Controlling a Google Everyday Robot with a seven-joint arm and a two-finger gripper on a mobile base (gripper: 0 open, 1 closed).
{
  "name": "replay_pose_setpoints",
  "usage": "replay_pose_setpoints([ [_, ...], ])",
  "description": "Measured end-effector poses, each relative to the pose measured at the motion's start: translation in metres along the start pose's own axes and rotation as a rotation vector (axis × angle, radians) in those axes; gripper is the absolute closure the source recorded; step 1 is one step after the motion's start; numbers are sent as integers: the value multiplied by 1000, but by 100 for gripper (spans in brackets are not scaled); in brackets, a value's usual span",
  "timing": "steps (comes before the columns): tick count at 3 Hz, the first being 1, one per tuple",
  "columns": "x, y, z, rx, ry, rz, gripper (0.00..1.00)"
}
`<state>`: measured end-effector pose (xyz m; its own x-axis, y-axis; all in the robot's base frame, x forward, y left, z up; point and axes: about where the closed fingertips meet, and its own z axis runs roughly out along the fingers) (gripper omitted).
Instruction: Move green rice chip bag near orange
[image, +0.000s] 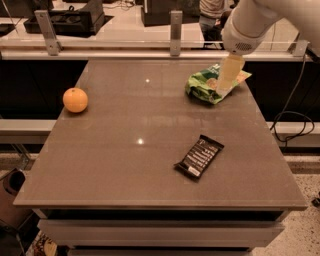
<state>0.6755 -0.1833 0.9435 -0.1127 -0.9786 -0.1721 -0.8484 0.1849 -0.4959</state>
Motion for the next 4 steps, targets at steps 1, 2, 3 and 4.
replay_pose_setpoints([
  [1,-5,0,24,-15,24,-25,0],
  [2,0,7,45,-50,52,-26,0],
  [3,13,12,63,-85,82,-3,0],
  [4,4,5,67,-82,74,-11,0],
])
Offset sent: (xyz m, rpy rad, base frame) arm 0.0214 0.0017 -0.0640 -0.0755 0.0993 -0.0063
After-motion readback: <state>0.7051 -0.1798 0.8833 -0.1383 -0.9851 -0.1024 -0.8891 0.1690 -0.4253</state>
